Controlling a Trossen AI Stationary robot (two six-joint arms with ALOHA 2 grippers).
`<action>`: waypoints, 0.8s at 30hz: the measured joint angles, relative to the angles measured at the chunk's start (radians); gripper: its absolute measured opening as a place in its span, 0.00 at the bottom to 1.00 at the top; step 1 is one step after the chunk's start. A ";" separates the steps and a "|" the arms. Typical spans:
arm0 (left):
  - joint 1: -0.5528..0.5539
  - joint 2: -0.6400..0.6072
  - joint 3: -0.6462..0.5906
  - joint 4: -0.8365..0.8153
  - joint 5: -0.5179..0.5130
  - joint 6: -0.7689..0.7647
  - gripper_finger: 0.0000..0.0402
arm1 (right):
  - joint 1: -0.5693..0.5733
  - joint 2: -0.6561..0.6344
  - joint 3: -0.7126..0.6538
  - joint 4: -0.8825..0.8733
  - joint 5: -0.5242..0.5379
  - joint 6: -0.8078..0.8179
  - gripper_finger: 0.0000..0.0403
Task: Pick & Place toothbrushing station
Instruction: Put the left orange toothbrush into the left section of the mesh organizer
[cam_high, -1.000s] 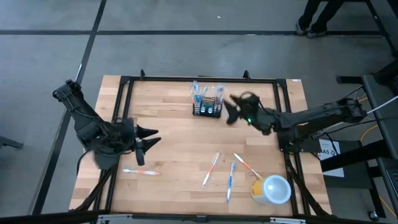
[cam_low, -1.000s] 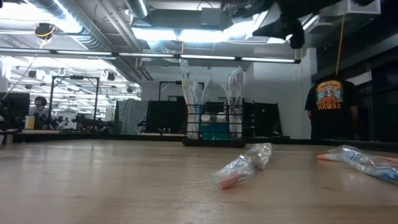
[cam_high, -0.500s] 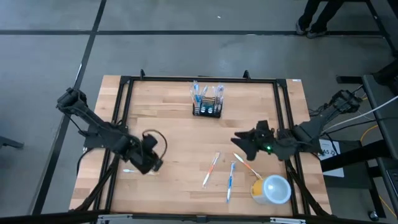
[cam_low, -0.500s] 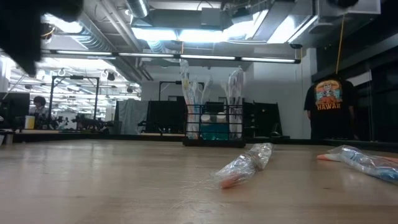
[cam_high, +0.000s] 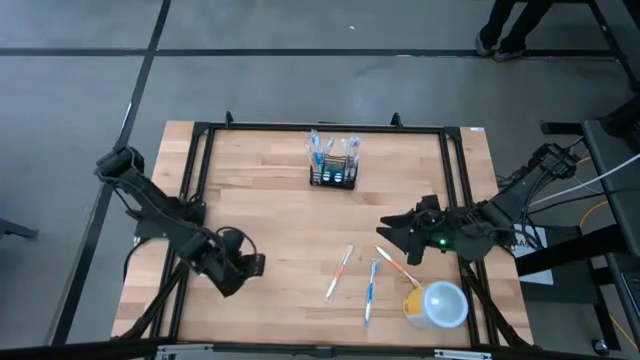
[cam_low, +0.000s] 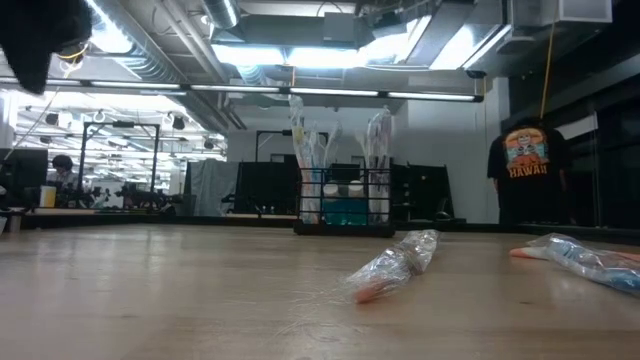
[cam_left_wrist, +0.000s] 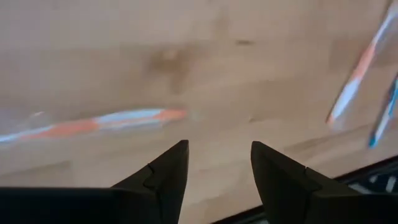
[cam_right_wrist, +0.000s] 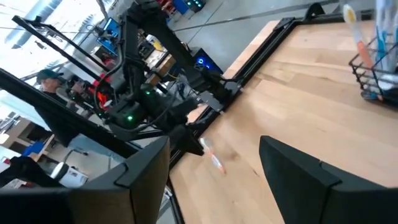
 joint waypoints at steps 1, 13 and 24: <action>0.010 0.008 0.000 -0.001 0.007 0.000 0.42 | 0.002 0.000 0.000 0.008 0.000 -0.012 0.62; 0.052 0.228 0.000 0.039 0.210 -0.028 0.42 | 0.077 0.000 0.001 0.072 0.071 -0.119 0.62; 0.130 0.391 0.003 0.416 0.098 0.085 0.42 | 0.122 -0.001 0.001 0.085 0.093 -0.099 0.62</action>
